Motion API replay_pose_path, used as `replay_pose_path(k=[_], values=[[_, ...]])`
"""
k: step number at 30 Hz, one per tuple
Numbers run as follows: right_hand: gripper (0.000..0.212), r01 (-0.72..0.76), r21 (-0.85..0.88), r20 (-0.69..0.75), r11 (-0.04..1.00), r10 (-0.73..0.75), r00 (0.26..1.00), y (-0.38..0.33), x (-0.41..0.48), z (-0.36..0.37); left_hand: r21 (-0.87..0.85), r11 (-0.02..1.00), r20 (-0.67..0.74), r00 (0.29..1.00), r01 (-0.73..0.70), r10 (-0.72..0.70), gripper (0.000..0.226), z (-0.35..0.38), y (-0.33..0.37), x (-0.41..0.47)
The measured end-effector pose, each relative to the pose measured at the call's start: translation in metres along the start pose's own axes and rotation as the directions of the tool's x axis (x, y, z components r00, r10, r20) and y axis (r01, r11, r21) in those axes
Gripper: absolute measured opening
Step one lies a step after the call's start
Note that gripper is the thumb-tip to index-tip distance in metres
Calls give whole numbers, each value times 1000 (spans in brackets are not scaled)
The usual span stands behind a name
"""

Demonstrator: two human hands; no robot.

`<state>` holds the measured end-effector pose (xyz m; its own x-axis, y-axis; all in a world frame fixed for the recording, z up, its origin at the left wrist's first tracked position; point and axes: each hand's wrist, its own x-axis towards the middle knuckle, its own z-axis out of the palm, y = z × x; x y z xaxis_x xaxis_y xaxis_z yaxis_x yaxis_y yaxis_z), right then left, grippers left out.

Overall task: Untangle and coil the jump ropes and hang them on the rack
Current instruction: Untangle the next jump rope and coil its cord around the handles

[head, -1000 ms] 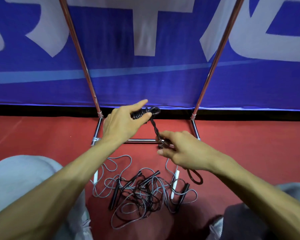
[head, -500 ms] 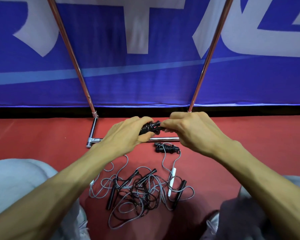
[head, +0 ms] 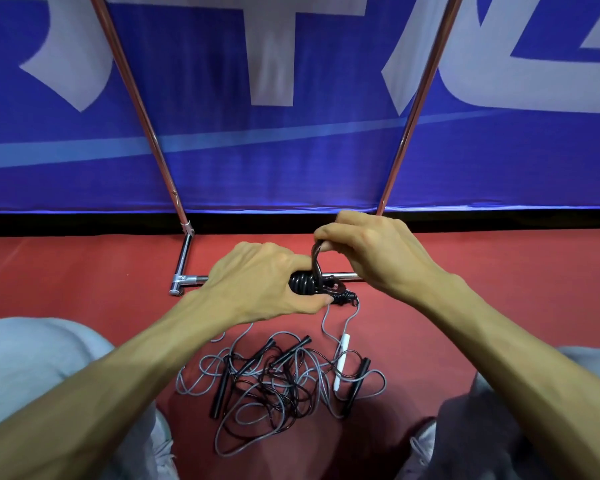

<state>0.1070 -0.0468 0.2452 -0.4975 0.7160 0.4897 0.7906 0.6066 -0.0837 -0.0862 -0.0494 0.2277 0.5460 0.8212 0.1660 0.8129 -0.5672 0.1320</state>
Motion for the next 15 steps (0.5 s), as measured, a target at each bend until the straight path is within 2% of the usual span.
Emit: replay_pose_path(k=[2, 4, 8, 11, 15], values=[[36, -22, 9, -30, 1000, 23, 999, 2, -1, 0, -116, 993, -15, 1000, 8, -10, 40, -4, 4, -3], [36, -72, 24, -51, 997, 73, 996, 5, -1, 0, -238, 971, -81, 996, 25, -45, 39, -7, 8, -5], [31, -183, 65, 41, 981, 181, 983, 4, -5, -2, -505, 863, -210, 968, 15, -140, 42, -16, 9, -5], [15, -194, 128, 130, 973, 178, 975, 0, -8, 3, -646, 763, -210, 954, 30, -216, 37, -17, 6, -4], [28, -248, 246, 204, 937, 200, 958, -4, -6, 7, -738, 665, -146, 936, 112, -319, 47, -22, 4, -3]])
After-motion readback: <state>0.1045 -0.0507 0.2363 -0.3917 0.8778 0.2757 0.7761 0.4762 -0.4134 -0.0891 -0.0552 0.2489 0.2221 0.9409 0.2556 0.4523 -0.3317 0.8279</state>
